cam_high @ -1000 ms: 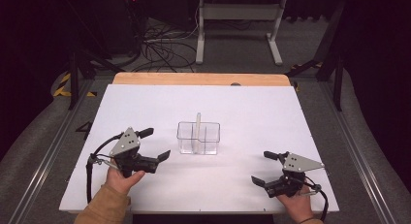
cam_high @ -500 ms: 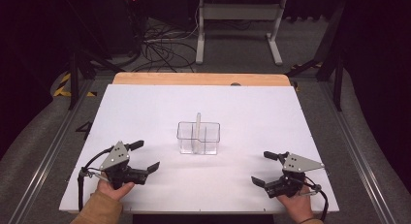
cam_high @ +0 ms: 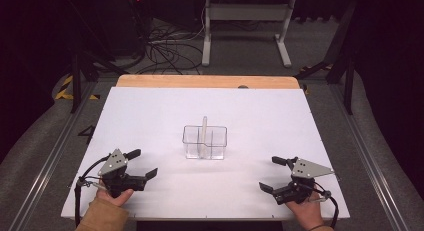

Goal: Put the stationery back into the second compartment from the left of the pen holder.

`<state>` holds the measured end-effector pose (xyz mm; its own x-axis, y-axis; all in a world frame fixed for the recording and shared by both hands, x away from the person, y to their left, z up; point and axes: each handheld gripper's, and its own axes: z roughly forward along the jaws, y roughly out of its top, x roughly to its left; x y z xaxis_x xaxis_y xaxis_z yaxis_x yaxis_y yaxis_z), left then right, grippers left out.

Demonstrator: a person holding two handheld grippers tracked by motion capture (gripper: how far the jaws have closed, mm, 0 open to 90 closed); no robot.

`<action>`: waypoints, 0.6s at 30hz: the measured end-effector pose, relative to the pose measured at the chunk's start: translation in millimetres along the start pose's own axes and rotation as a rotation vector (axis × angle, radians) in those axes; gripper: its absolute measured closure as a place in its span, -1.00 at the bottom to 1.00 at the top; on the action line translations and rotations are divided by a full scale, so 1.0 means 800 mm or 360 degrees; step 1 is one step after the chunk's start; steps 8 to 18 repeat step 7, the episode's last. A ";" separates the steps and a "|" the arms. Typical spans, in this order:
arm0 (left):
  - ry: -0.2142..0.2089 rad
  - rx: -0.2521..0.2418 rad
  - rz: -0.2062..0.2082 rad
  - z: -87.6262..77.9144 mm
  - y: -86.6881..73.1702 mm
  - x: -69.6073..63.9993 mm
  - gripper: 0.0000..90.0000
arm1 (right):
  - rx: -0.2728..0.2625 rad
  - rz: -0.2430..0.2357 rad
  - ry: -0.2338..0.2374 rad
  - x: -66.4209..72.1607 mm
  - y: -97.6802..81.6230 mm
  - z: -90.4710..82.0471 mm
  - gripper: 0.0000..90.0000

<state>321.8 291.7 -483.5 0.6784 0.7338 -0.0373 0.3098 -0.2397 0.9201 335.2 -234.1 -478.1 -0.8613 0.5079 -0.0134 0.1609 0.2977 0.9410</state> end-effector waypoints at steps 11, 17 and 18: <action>0.0009 -0.0001 0.0031 0.000 0.001 -0.002 -0.83 | 0.0002 -0.0001 0.0000 0.000 0.000 0.001 -0.95; 0.0009 -0.0001 0.0031 0.000 0.001 -0.002 -0.83 | 0.0002 -0.0001 0.0000 0.000 0.000 0.001 -0.95; 0.0009 -0.0001 0.0031 0.000 0.001 -0.002 -0.83 | 0.0002 -0.0001 0.0000 0.000 0.000 0.001 -0.95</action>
